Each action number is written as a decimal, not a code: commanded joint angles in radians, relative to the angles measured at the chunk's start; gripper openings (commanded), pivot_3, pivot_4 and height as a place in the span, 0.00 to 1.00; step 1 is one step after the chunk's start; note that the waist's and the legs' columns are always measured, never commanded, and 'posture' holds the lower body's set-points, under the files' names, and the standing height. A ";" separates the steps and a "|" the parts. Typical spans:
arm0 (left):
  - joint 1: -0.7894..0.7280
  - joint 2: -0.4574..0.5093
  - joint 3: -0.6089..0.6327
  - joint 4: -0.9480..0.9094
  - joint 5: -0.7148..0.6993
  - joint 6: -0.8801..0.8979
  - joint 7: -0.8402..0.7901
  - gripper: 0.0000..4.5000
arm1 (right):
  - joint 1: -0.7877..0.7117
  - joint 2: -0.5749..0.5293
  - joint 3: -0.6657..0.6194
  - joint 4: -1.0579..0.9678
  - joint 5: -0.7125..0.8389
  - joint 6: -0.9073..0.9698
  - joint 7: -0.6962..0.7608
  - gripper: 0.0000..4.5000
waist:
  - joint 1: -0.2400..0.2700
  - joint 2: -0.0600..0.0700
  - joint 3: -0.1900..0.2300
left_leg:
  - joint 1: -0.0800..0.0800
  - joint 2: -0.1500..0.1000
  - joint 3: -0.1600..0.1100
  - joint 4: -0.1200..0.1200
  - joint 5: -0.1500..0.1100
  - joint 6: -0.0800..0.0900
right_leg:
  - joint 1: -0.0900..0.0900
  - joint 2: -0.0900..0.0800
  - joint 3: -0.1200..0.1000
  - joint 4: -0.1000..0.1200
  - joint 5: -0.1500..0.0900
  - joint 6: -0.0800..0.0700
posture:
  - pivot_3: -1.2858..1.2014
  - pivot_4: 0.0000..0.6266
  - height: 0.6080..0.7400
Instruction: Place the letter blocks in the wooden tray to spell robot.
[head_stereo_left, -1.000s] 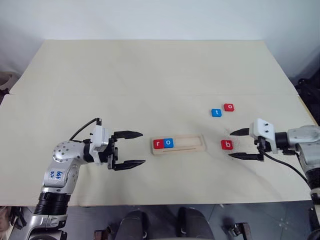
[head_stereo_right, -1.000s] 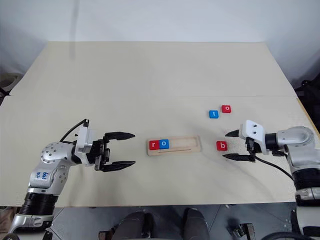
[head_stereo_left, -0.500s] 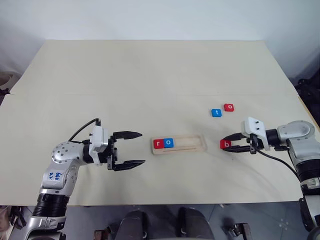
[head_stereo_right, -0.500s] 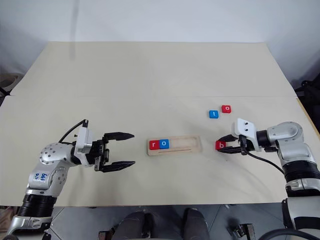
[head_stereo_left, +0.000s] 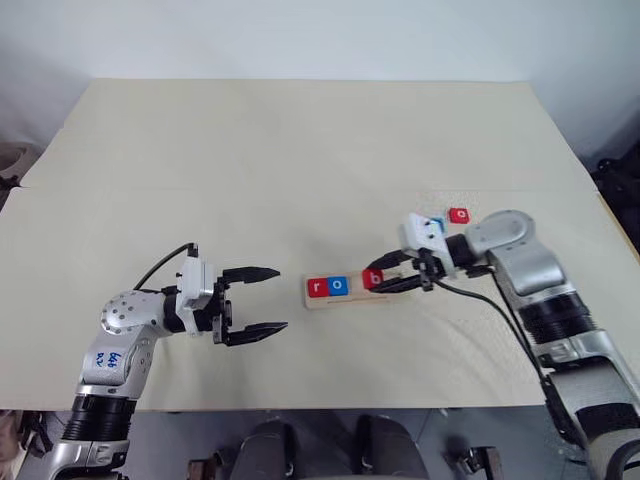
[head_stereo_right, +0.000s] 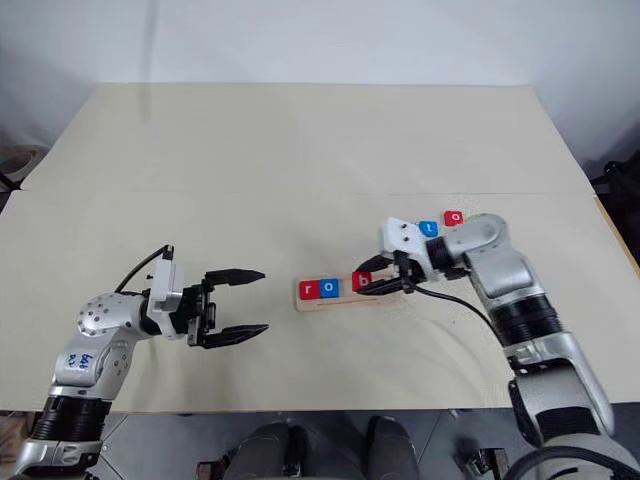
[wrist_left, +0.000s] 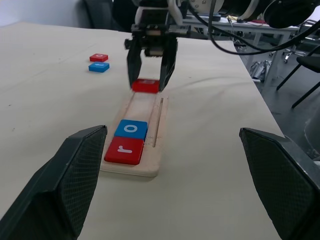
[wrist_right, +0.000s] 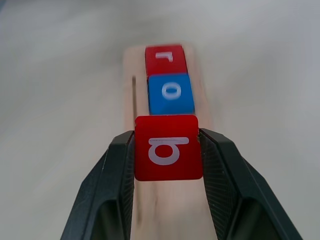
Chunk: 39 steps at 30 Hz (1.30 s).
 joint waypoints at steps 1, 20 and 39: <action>0.020 0.006 0.023 -0.049 -0.015 -0.014 0.018 1.00 | -0.037 0.028 0.008 0.037 -0.022 -0.036 -0.022 0.33 | -0.001 0.000 0.000 | 0.000 0.000 0.000 0.000 0.000 0.000 | 0.000 0.000 0.000 0.000 0.000 0.000 | 0.52 0.24 1.00; 0.037 0.006 0.022 -0.078 -0.014 -0.015 0.055 1.00 | -0.063 0.064 0.013 0.089 -0.047 -0.062 -0.011 0.49 | -0.003 0.000 0.000 | 0.000 0.000 0.000 0.000 0.000 0.000 | 0.000 0.000 0.000 0.000 0.000 0.000 | 0.52 0.24 1.00; 0.036 0.002 0.017 -0.072 -0.019 -0.010 0.060 1.00 | 0.167 -0.126 -0.254 -0.134 0.092 -0.023 -0.092 1.00 | 0.007 0.000 0.000 | -0.001 -0.001 0.000 0.000 0.000 0.000 | 0.001 -0.001 -0.001 -0.001 0.000 0.000 | 0.52 0.24 1.00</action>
